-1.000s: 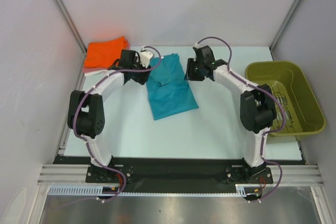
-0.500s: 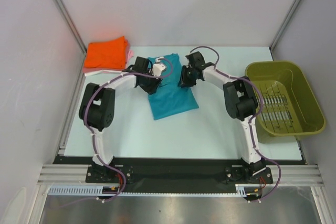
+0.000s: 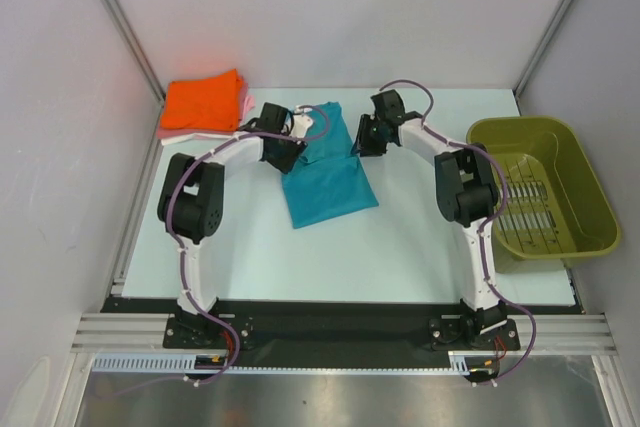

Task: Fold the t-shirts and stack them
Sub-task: Fold the tshirt

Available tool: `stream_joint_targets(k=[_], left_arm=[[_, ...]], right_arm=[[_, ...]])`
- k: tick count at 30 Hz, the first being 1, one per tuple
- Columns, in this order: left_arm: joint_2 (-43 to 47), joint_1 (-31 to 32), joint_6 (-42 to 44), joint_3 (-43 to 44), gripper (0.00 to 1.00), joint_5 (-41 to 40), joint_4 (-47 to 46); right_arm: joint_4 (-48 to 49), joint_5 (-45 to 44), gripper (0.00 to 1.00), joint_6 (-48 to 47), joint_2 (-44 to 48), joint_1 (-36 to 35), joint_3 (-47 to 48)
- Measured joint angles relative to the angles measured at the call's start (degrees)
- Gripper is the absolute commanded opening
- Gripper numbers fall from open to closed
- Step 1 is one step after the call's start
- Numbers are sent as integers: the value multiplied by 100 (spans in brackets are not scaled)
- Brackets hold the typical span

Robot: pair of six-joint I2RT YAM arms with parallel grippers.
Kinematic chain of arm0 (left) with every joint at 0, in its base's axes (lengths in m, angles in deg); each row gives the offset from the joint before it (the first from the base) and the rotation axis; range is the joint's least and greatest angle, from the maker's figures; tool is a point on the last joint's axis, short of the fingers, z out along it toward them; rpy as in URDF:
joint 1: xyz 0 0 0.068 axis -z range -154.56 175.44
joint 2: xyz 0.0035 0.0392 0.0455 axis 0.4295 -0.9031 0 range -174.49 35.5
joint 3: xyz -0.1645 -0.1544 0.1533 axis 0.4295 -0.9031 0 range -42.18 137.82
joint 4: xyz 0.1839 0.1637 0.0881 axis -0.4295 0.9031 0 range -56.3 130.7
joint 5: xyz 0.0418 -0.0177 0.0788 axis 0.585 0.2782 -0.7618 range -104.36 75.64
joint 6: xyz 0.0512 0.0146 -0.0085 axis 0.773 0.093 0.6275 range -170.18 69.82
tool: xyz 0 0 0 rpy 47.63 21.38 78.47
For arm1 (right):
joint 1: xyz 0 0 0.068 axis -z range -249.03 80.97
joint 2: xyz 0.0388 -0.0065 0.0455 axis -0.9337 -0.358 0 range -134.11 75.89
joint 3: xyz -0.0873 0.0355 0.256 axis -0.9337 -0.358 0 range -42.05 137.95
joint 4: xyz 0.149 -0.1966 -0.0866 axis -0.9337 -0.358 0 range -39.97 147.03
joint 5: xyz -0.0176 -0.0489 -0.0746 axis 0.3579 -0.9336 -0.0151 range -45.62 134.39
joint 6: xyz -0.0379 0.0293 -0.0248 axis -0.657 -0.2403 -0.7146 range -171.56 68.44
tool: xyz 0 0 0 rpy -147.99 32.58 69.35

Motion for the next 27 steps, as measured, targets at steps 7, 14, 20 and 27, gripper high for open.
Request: stream_joint_targets(k=[7,14,20,27], left_arm=[[1552,101,151,-564,59,299,-385],[2970,1388,1307,-2050,61,669,-525],[2879,1934,1773,-2999,66,649,-284],[2732,2055,1919,-3366,65,358,-555]], right_arm=[[-426,-643,57,-317,835,103,-551],[-542,-667,59,-474,2236,55,-2144],[-616,-522,59,-444,2352,-221,-3158],[-433,-409,54,-330,2352,-385,-3324]])
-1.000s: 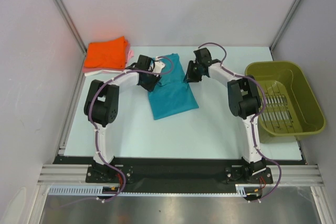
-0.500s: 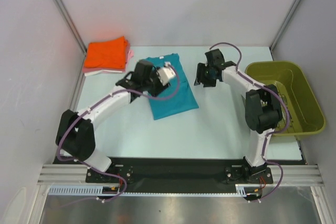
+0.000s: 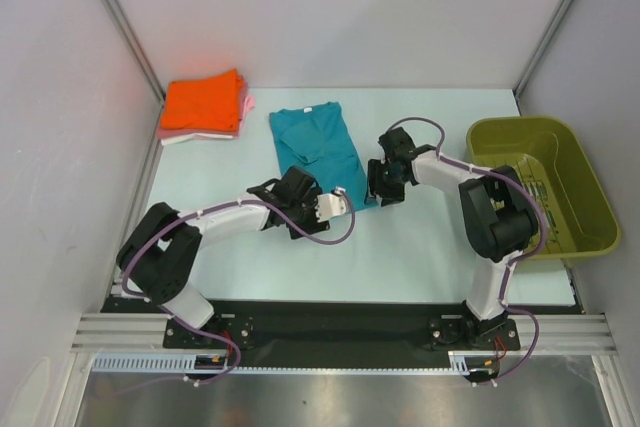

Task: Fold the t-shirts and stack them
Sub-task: Fold the tshirt

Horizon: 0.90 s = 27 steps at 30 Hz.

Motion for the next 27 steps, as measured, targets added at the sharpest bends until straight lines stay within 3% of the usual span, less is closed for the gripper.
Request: stream_joint_targets(k=[3,7,10,12,15,17,18,19,20,27], left_arm=[[-118,4,-2,-57,64,-79,-46],[-142,9,15,-192,65,-83,-44],[-72,13,96,-334,64,-68,-122],[-7,17,160,-431,61,-107,-225],[9,31,210,-490,51,-223,-385],[-7,33,195,-505,39,-339,-470],[-17,35,186,-505,30,-420,-511],[-33,33,175,-505,6,-472,-557],[-55,33,149,-505,0,-551,-612],[-140,33,203,-422,0,-844,-522]], right_arm=[[68,26,48,59,-4,2,0],[144,39,47,125,-4,2,-24],[179,83,38,153,-4,2,-26],[219,116,26,177,-9,2,-35],[299,184,10,225,-50,2,-55],[367,212,1,295,-74,2,-96],[385,223,0,306,-74,2,-129],[387,229,0,334,-74,4,-146],[393,232,0,345,-74,7,-160],[247,284,0,293,22,0,-195]])
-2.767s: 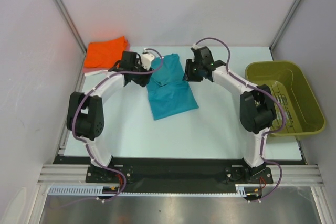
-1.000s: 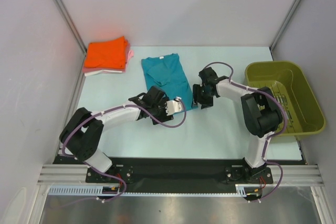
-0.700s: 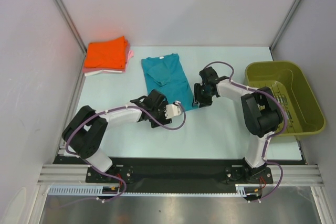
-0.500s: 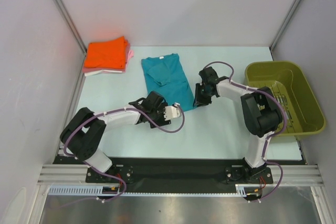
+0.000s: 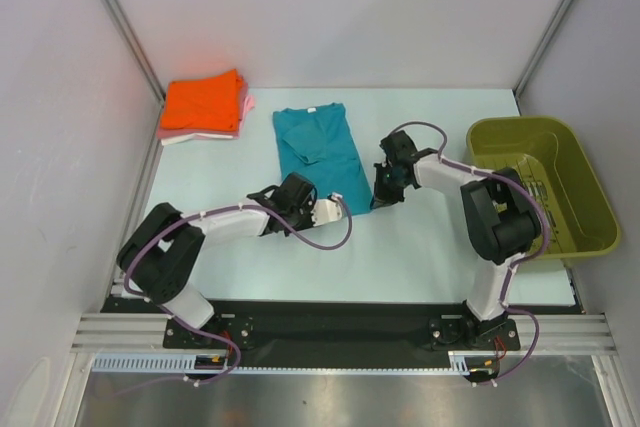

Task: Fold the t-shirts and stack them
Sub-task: Fold the tshirt

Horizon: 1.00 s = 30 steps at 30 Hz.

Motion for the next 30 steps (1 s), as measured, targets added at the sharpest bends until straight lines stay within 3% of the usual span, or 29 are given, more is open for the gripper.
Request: stream_joint_targets(k=[3,11,18,21,25,30], left_arm=[[289,-4,-61,17,0,155,387],[2153,0,-304,-63,0,1075,1921],[3412,17,-157,-70,0,2122,3965],[3742,17,-85,7,0,2518,4704],[3825,-142,-81,278,0,2833,4920],[2865,-990,-87,802,0,2979,4461]], right_arm=[[-240,-4,0,-76,361,-50,-177],[-977,2,0,70,2186,-619,-1261],[-2085,160,0,1113,3497,-2354,-1681],[-2457,310,0,1550,3849,-2763,-1670],[-2876,332,0,1685,3877,-2542,-1408],[-2605,306,0,1220,3128,-1292,-835]])
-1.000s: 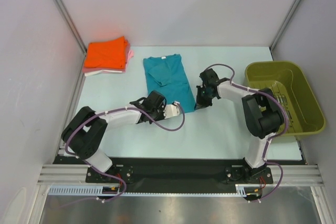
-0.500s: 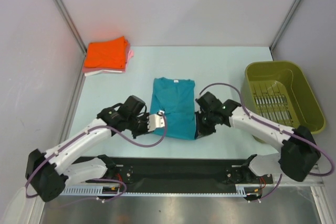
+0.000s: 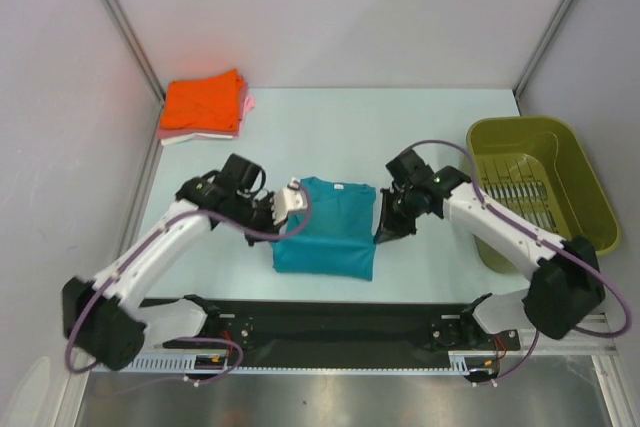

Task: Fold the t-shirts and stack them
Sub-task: Fold the tshirt

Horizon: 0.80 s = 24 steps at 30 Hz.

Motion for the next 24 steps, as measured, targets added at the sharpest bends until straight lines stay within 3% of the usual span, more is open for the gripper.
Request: stream_joint_targets(k=[6,11,16,24], left_arm=[[-2140,-765,-129,1141,0,-24,-739],[-3388,-1130,-448,2168,0,-120,-1128],[-4035,-1292,-741,2767,0,-264,-1423],[-4498,-1298,-1141,3021,0,-299,-1788]], right_arm=[[894,22,0,-435,-1318,1080,540],[1491,15,0,-605,-2297,1438,1211],[1867,22,0,-605,-2778,1631,1624],[2022,-164,0,-573,-3178,1757,1814]])
